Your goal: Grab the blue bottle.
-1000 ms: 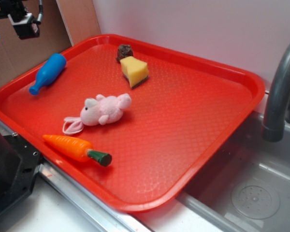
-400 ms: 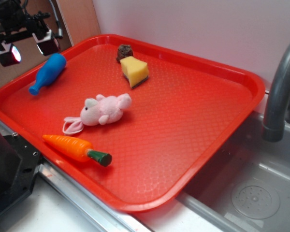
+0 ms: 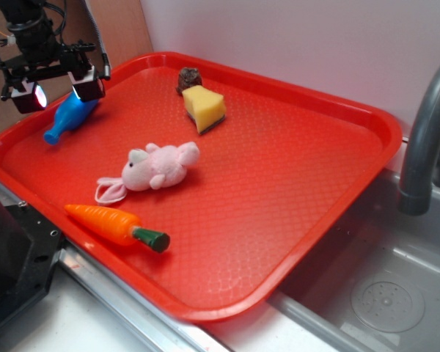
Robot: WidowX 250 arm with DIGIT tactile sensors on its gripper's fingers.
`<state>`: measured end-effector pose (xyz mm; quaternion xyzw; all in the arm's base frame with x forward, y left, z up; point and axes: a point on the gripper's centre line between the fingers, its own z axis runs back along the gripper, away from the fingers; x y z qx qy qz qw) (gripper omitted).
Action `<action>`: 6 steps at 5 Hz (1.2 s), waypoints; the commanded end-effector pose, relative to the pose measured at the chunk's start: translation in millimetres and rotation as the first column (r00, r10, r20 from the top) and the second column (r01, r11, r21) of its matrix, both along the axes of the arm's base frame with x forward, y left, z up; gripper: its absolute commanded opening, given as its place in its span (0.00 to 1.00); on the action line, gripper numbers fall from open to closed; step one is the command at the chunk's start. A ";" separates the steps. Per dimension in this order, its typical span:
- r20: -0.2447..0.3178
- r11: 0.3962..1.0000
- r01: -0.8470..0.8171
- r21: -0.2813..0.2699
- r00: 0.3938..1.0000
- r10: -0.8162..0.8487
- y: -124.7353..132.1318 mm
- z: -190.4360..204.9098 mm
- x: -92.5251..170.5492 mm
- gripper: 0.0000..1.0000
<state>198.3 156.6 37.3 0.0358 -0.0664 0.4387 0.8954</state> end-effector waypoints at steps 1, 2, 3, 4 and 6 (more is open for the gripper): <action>-0.018 0.990 0.140 0.002 0.990 -0.140 9.3 -7.7 14.2 1.00; -0.066 0.975 0.220 -0.023 0.973 -0.222 3.2 -6.9 19.1 0.00; -0.112 0.954 0.300 -0.026 0.947 -0.301 -1.7 2.4 19.3 0.00; -0.041 0.914 0.405 -0.013 0.913 -0.405 -10.8 48.0 7.7 0.00; 0.034 0.826 0.563 0.013 0.826 -0.563 -48.1 141.4 -32.2 0.00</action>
